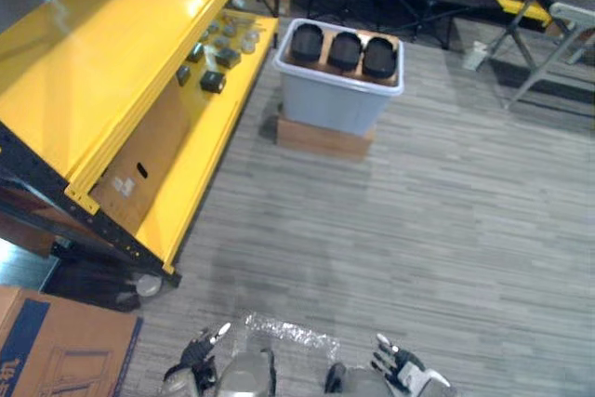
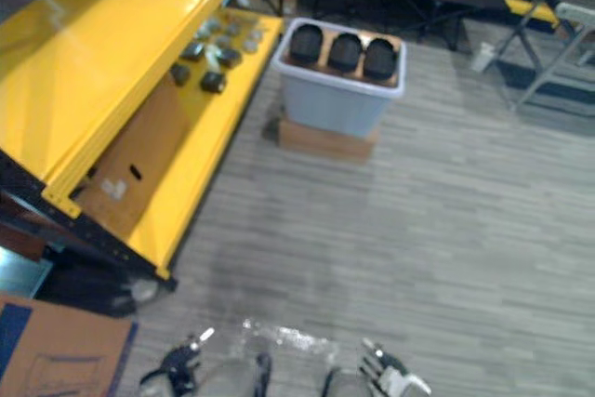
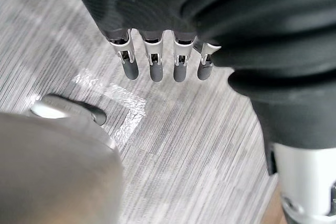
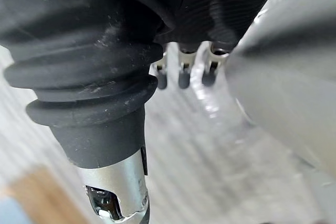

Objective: Walk over and take plastic housings, then place them on the shelf

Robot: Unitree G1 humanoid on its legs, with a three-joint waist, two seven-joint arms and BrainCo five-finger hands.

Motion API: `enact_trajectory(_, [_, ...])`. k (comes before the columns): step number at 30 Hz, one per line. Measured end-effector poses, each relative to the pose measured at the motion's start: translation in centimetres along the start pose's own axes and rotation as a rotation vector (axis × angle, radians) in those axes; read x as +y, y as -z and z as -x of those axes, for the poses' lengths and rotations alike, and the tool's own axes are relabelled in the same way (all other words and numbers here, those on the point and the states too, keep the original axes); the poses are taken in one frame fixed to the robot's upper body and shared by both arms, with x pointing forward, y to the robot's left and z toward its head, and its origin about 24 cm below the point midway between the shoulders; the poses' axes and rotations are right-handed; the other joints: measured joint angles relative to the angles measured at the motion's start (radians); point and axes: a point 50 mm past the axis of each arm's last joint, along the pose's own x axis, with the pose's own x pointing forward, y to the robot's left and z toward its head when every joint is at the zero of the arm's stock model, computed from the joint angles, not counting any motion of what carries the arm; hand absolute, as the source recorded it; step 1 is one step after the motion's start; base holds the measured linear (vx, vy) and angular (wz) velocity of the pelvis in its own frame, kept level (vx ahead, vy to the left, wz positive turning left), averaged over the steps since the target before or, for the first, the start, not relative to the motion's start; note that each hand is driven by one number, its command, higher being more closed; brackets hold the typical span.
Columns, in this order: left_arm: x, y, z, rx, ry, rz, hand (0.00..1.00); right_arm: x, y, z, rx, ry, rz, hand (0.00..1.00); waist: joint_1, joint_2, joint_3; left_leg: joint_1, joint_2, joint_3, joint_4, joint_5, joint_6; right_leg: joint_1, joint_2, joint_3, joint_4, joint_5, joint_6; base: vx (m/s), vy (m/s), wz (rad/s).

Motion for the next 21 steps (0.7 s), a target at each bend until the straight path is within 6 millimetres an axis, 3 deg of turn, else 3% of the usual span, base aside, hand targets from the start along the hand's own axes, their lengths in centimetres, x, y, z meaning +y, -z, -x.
enact_trajectory(2, [-0.2,-0.1,0.0,0.0,-0.002,0.002,0.0,-0.4,0.5,0.2,0.007,-0.001,-0.016,0.0,0.0,0.002,-0.004,0.012,0.038,-0.003,0.008,-0.024,-0.013,-0.036,0.046,0.007,-0.071,0.001,-0.006,0.18,-0.011,-0.08])
enact_trajectory(4, [-0.9,-0.8,-0.3,-0.011,0.011,0.009,0.0,-0.4,0.5,0.2,-0.012,-0.02,-0.061,0.0,-0.003,0.003,-0.005,0.008,0.055,-0.002,0.023,-0.047,-0.029,-0.092,0.06,0.007,-0.132,0.02,-0.006,0.25,-0.077,-0.06])
enact_trajectory(6, [-2.0,-1.8,-0.6,-0.04,0.01,0.056,0.0,-0.4,0.5,0.2,-0.029,-0.022,-0.09,0.0,-0.002,0.004,-0.005,0.016,0.072,0.001,0.065,-0.089,-0.065,-0.131,0.058,0.005,-0.163,0.086,-0.03,0.28,-0.126,0.05])
enact_trajectory(8, [-2.7,-2.5,-0.7,-0.055,0.005,0.121,0.0,-0.5,0.9,0.3,-0.028,-0.022,-0.094,0.0,-0.001,-0.003,-0.009,0.026,0.084,0.002,0.095,-0.118,-0.113,-0.118,0.058,0.003,-0.176,0.147,-0.03,0.25,-0.198,0.27])
enact_trajectory(10, [-3.7,-3.1,-0.7,-0.077,0.007,0.191,0.0,-0.6,1.0,0.4,-0.032,-0.026,-0.091,0.0,-0.001,0.003,-0.011,0.05,0.1,-0.004,0.082,-0.153,-0.13,-0.108,0.064,-0.006,-0.159,0.191,-0.062,0.29,-0.295,0.42])
enact_trajectory(11, [-4.3,-2.6,-0.6,-0.06,0.003,0.235,0.0,-0.7,0.7,0.5,-0.039,-0.019,-0.085,0.0,-0.003,0.033,-0.031,0.049,0.136,-0.013,0.07,-0.159,-0.137,-0.13,0.085,-0.037,-0.117,0.166,-0.093,0.3,-0.293,0.42])
enact_trajectory(12, [-4.6,-2.5,-0.5,-0.055,0.003,0.26,0.0,-0.9,0.7,0.5,-0.036,-0.011,-0.084,0.0,-0.005,0.035,-0.04,0.037,0.145,-0.014,0.091,-0.15,-0.151,-0.132,0.091,-0.051,-0.11,0.139,-0.1,0.34,-0.336,0.45])
enact_trajectory(13, [-5.0,-2.4,-0.5,-0.046,0.015,0.315,0.0,-1.2,0.5,0.6,-0.036,0.001,-0.079,0.0,-0.01,0.046,-0.034,-0.024,0.169,0.002,0.205,-0.113,-0.196,-0.123,0.095,-0.075,-0.097,0.107,-0.117,0.35,-0.338,0.53])
enact_trajectory(14, [-5.5,-1.8,-0.4,-0.011,0.024,0.379,0.0,-1.5,0.4,0.7,-0.032,0.011,-0.069,0.0,-0.012,0.061,-0.023,-0.097,0.199,0.027,0.355,-0.073,-0.208,-0.084,0.105,-0.089,-0.11,0.089,-0.134,0.34,-0.349,0.53])
enact_trajectory(15, [-5.5,-1.8,-0.4,-0.009,0.02,0.397,0.0,-1.6,0.3,0.8,-0.03,0.019,-0.061,0.0,-0.012,0.069,-0.016,-0.116,0.209,0.041,0.41,-0.075,-0.208,-0.054,0.112,-0.103,-0.121,0.087,-0.139,0.29,-0.285,0.43])
enact_trajectory(16, [-5.4,-1.9,-0.4,-0.003,0.011,0.402,0.0,-1.8,0.1,0.8,-0.017,0.049,-0.012,0.0,-0.008,0.068,-0.005,-0.128,0.205,0.065,0.424,-0.08,-0.201,0.005,0.116,-0.111,-0.137,0.077,-0.154,0.29,-0.244,0.15])
enact_trajectory(19, [-5.3,-1.7,-0.4,0.01,-0.018,0.404,0.0,-1.8,-0.8,0.6,-0.032,0.08,0.068,0.0,0.023,0.073,0.005,-0.168,0.109,0.08,0.274,-0.084,-0.197,0.084,0.105,-0.093,-0.198,0.059,-0.178,0.22,-0.135,-0.1])
enact_trajectory(20, [-4.5,-1.4,-0.3,0.012,-0.043,0.435,0.0,-1.2,-1.7,0.4,-0.07,0.07,0.097,0.0,0.036,0.086,0.02,-0.222,0.053,0.082,0.168,-0.049,-0.183,0.099,0.104,-0.071,-0.214,0.027,-0.183,0.17,-0.053,-0.31])
enact_trajectory(21, [-4.1,-1.1,-0.3,0.015,-0.058,0.448,0.0,-1.0,-1.9,0.4,-0.08,0.071,0.109,0.0,0.042,0.092,0.024,-0.247,0.045,0.085,0.129,-0.018,-0.179,0.104,0.107,-0.063,-0.21,0.016,-0.181,0.21,-0.031,-0.45])
